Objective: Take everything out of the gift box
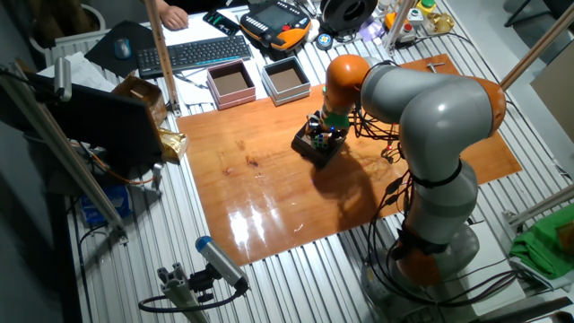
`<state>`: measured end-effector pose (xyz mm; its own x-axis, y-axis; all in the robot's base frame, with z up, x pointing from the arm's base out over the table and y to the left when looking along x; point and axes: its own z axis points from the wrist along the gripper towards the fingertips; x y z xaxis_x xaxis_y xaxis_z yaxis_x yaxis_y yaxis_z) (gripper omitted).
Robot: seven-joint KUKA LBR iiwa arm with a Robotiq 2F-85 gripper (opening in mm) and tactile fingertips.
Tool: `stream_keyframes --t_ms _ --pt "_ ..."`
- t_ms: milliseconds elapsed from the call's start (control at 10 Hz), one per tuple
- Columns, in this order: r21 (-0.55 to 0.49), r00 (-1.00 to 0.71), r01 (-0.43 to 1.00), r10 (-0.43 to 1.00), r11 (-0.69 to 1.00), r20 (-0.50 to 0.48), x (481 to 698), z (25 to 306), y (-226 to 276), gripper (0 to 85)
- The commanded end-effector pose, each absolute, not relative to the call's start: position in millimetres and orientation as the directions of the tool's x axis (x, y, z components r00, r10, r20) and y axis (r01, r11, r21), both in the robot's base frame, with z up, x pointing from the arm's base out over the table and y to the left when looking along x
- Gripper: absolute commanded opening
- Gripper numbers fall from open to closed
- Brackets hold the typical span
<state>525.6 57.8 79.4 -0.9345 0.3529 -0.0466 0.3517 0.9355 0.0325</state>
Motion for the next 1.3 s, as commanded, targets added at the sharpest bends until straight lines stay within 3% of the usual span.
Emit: stream_keyframes --t_ms 0,500,1200 --pt "0.032 -0.934 0.352 0.353 0.936 -0.05 526.2 78.1 57.8 69.7" --pt "0.012 -0.947 0.322 0.322 0.947 -0.017 526.5 77.9 57.8 72.7" --pt "0.034 -0.937 0.348 0.349 0.937 -0.03 527.7 70.2 58.3 69.7"
